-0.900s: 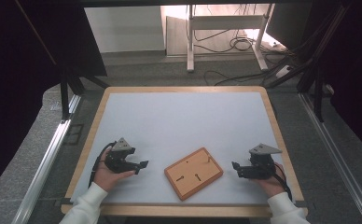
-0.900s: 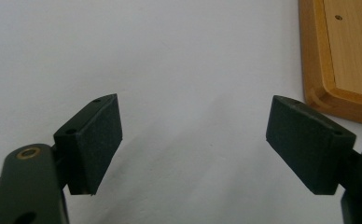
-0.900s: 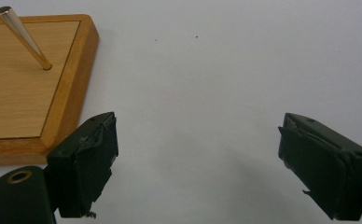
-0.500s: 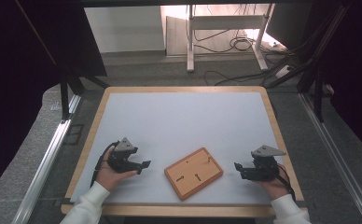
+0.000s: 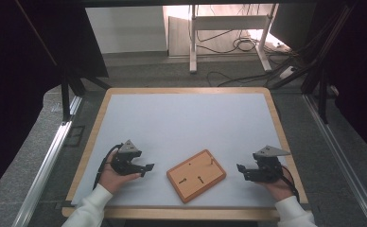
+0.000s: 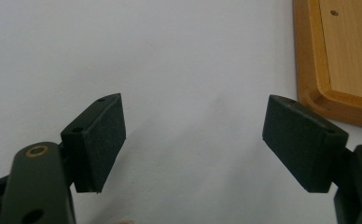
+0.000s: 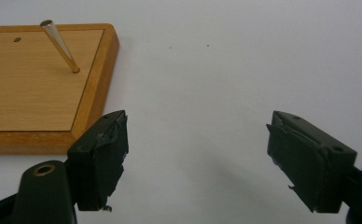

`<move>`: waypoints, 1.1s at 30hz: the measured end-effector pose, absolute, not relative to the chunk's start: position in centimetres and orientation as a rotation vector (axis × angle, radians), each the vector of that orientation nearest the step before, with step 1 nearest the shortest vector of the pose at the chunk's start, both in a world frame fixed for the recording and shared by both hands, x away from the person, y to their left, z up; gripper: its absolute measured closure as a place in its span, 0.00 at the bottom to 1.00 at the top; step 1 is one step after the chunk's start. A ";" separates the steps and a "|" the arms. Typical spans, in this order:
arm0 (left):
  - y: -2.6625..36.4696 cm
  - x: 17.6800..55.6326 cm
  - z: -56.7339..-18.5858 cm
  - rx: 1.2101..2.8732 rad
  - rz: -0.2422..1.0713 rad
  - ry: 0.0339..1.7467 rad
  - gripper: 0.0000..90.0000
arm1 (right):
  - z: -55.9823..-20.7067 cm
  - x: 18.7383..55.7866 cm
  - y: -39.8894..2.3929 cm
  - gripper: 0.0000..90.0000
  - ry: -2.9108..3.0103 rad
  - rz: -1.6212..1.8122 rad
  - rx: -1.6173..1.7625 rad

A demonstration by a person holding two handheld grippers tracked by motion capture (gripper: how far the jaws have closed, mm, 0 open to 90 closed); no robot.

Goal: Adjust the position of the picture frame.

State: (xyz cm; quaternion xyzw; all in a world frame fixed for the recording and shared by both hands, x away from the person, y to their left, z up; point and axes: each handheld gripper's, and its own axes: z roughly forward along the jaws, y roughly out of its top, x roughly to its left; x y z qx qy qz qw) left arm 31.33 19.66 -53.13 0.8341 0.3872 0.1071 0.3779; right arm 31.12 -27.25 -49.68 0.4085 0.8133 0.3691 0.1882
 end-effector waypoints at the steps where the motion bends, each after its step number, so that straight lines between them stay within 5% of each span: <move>1: 19.7 31.3 -53.1 2.132 0.274 0.990 0.23 | -49.6 31.0 -27.2 0.23 2.289 1.039 1.145; 15: 19.2 30.4 -53.0 2.134 0.297 0.977 0.23 | -48.6 29.4 -24.6 0.27 2.365 1.104 1.035; 33: 19.0 30.6 -53.3 2.148 0.284 0.975 0.23 | -49.7 31.2 -19.4 0.46 2.454 1.084 0.933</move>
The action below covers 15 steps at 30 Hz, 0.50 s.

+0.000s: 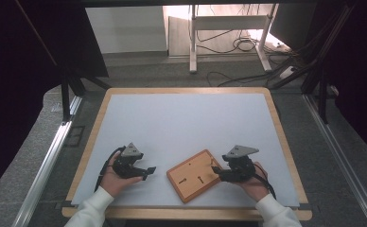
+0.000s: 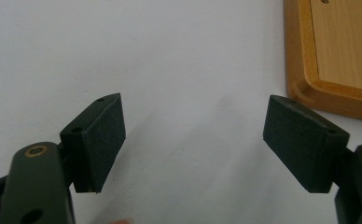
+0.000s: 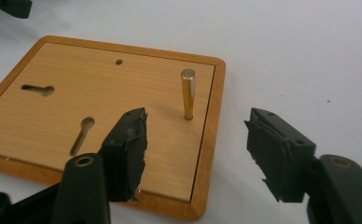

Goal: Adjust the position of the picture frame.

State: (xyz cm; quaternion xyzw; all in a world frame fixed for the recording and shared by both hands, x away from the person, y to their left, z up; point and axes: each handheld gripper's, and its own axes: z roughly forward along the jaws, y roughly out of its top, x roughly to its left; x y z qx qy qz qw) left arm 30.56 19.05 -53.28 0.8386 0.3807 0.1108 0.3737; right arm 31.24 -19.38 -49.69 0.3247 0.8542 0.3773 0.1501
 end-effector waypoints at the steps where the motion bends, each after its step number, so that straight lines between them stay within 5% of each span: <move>1: 19.1 30.6 -53.3 2.148 0.282 0.974 0.23 | -49.8 31.4 -19.2 0.48 2.457 1.082 0.933; 12: 19.1 30.7 -53.4 2.159 0.280 0.973 0.23 | -50.7 32.3 -17.2 0.71 2.486 1.045 0.898; 15: 19.1 30.7 -53.5 2.165 0.282 0.967 0.23 | -50.9 32.5 -16.7 0.84 2.472 1.039 0.866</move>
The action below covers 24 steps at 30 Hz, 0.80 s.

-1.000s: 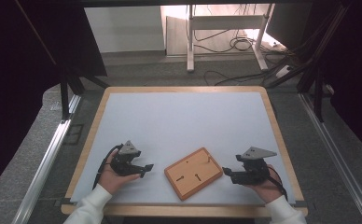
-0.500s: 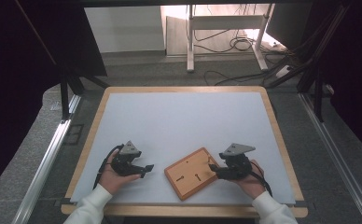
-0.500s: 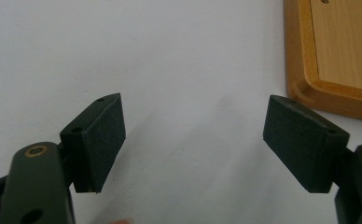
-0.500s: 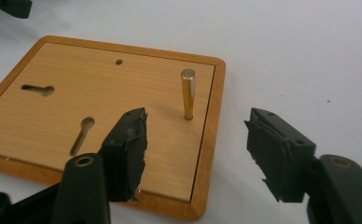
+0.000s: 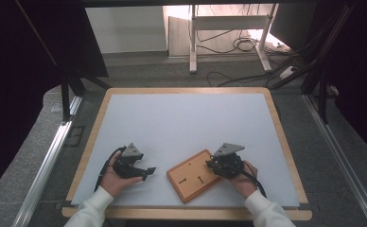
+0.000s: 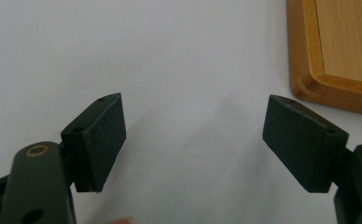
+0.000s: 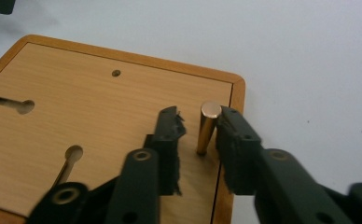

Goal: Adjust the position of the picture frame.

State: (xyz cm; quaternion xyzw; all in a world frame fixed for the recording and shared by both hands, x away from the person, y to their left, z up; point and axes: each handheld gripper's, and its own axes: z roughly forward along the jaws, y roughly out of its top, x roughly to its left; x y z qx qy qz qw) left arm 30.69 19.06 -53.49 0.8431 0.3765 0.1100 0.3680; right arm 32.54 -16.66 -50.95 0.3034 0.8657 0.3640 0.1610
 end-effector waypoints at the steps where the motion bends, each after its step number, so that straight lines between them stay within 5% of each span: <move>1: 19.1 30.7 -53.5 2.169 0.288 0.965 0.23 | -51.0 32.6 -16.5 0.86 2.466 1.033 0.853; 4: 19.1 30.7 -53.5 2.173 0.292 0.965 0.24 | -51.0 32.7 -16.3 0.93 2.447 1.013 0.859; 24: 19.7 30.8 -53.2 2.155 0.311 0.982 0.24 | -49.9 34.3 -14.8 0.94 2.436 1.105 0.834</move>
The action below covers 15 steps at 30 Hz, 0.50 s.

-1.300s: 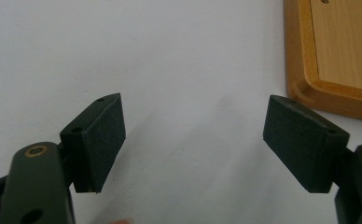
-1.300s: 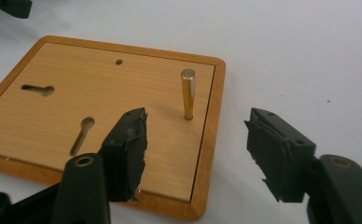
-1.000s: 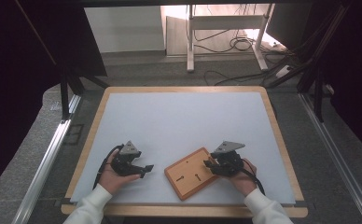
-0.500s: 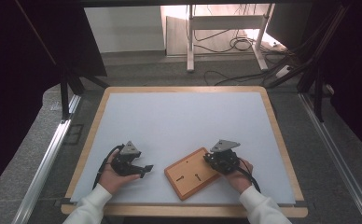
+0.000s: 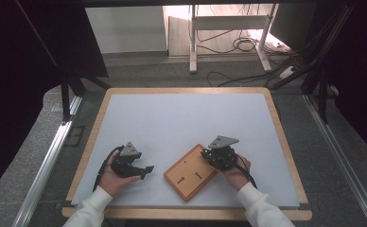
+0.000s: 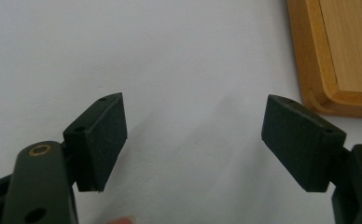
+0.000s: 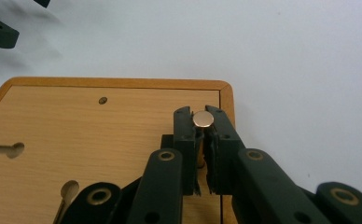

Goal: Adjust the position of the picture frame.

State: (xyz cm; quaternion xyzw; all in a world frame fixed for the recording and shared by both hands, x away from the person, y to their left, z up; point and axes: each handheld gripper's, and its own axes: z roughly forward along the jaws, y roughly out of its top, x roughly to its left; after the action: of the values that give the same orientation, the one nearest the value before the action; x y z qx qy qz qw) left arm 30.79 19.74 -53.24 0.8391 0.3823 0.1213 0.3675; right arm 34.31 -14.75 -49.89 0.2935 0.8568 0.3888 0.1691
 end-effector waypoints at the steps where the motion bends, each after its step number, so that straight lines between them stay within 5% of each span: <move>1: 19.8 30.8 -53.2 2.153 0.313 0.984 0.24 | -49.8 34.4 -14.6 0.93 2.432 1.108 0.822; 15: 20.8 30.8 -52.6 2.101 0.337 1.009 0.24 | -49.4 35.7 -12.9 0.93 2.430 1.212 0.763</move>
State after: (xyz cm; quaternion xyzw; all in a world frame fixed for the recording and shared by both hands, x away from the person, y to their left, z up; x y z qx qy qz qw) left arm 30.78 20.81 -52.61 0.8241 0.3956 0.1323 0.3832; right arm 35.69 -12.94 -49.40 0.2669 0.8505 0.4242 0.1596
